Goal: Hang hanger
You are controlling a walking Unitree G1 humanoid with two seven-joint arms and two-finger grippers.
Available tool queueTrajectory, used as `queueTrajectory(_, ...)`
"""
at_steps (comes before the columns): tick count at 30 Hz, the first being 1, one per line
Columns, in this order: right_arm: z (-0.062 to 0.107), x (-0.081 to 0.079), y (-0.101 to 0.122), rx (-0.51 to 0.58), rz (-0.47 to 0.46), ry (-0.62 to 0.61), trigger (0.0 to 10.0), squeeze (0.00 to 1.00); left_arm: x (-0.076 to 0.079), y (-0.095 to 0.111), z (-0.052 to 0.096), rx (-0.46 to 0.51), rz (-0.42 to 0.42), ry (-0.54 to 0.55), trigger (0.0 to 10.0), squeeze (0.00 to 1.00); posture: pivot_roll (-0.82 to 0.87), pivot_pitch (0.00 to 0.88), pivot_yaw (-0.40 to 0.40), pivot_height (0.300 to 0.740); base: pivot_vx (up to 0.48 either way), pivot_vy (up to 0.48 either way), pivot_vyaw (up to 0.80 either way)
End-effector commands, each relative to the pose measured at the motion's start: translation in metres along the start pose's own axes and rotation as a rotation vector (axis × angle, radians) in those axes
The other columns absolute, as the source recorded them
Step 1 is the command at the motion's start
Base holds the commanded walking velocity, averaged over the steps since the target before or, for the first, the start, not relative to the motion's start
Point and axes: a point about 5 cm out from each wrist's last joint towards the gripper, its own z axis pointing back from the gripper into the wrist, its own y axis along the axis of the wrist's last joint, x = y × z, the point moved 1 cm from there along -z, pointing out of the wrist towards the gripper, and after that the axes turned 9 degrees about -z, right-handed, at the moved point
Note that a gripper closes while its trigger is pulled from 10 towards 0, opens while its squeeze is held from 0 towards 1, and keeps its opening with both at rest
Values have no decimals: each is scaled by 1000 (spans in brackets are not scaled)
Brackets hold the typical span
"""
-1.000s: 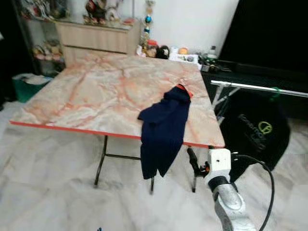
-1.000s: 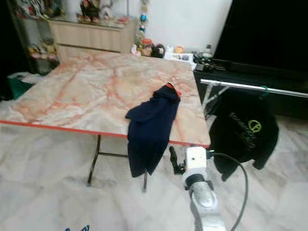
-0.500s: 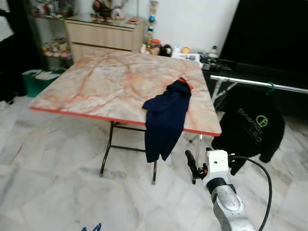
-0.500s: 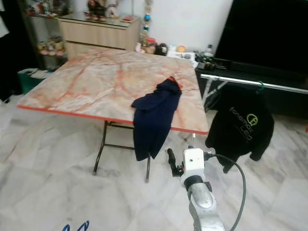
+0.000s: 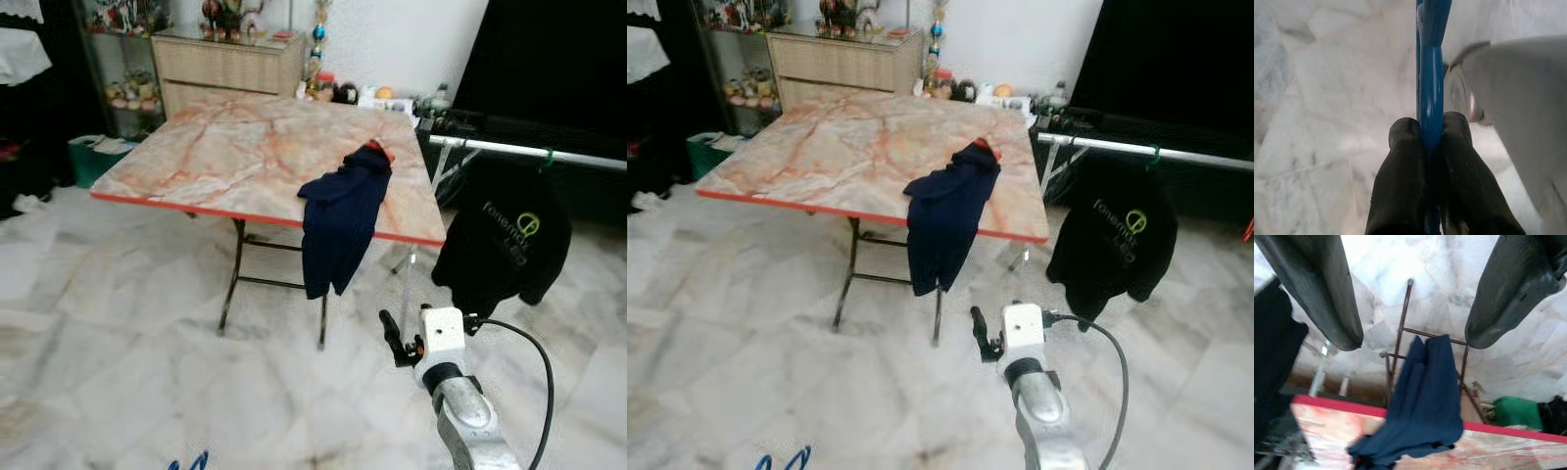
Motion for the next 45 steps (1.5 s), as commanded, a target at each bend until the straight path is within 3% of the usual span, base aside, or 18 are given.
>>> queueTrajectory(1,-2,0,-5,-19,-5,2,10000,0,-4,11,-1,41,-23,11,10000,0,102,0,-74,740,0,0,0)
queueTrajectory(9,-3,7,-25,-125,1,5,10000,0,-5,18,-1,102,-60,41,10000,0,108,0,-76,740,0,0,0)
queueTrajectory(15,-3,13,-31,-174,57,37,10000,0,-5,22,0,137,-117,40,10000,0,105,0,-77,740,0,0,0)
queueTrajectory(17,-2,18,-36,-235,133,89,10000,0,-2,29,0,181,-219,2,10000,0,106,0,-78,740,0,0,0)
queueTrajectory(18,-2,18,-36,-235,133,89,10000,0,-2,29,0,181,-219,2,10000,0,106,0,-78,740,0,0,0)
queueTrajectory(20,-5,19,-32,-237,168,136,10000,0,-1,33,0,207,-325,-4,10000,0,107,0,-78,740,0,0,0)
queueTrajectory(22,-6,20,-30,-237,195,151,10000,0,-23,98,2,357,-373,17,10000,0,107,0,-81,740,0,0,0)
queueTrajectory(24,-9,21,-26,-235,212,149,10000,0,-37,149,10,474,-405,30,10000,0,109,0,-83,740,0,0,0)
queueTrajectory(35,-11,13,-29,-261,247,246,10000,0,-28,158,12,502,-547,-14,10000,0,114,0,-86,740,0,0,0)
queueTrajectory(37,-9,8,-31,-290,263,342,10000,0,-25,159,14,496,-645,-92,10000,0,113,0,-86,740,0,0,0)
queueTrajectory(38,-9,8,-31,-290,263,342,10000,0,-25,159,14,496,-645,-92,10000,0,113,0,-86,740,0,0,0)
queueTrajectory(39,-6,4,-34,-328,291,441,10000,0,-22,161,16,497,-722,-148,10000,0,113,0,-87,740,0,0,0)
queueTrajectory(44,9,-9,-41,-443,378,776,10000,0,-19,173,23,520,-841,-266,10000,0,117,0,-93,740,0,0,0)
queueTrajectory(45,9,-9,-41,-443,378,776,10000,0,-19,173,23,520,-841,-266,10000,0,117,0,-93,740,0,0,0)
